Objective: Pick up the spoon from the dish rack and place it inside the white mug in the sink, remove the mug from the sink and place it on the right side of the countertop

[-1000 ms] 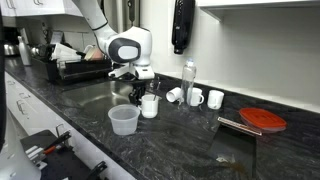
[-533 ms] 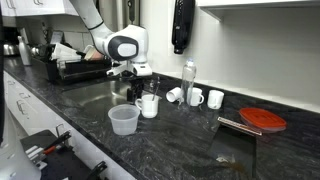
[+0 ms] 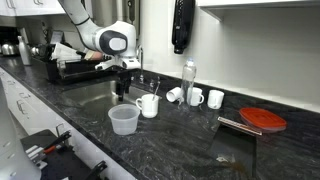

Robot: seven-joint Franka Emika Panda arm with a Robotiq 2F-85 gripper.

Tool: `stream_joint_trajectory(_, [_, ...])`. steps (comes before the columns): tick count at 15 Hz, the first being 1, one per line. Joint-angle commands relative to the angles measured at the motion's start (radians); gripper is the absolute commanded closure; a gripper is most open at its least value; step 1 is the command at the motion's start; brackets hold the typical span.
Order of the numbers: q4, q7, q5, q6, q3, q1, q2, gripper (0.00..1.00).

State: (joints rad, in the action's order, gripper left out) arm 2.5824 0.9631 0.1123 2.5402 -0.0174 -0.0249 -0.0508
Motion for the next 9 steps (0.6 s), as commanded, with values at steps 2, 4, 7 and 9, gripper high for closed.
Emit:
stream_joint_trajectory(2, [-0.013,0.006,-0.088,-0.054,-0.058,-0.033,0.002,0.00])
stream_joint_trajectory(4, [-0.002,0.006,-0.070,-0.034,-0.063,-0.039,0.002,0.00])
stream_joint_trajectory(7, [-0.002,0.013,-0.075,-0.034,-0.068,-0.043,0.004,0.00])
stream_joint_trajectory(9, [-0.003,0.013,-0.075,-0.034,-0.064,-0.040,0.004,0.00])
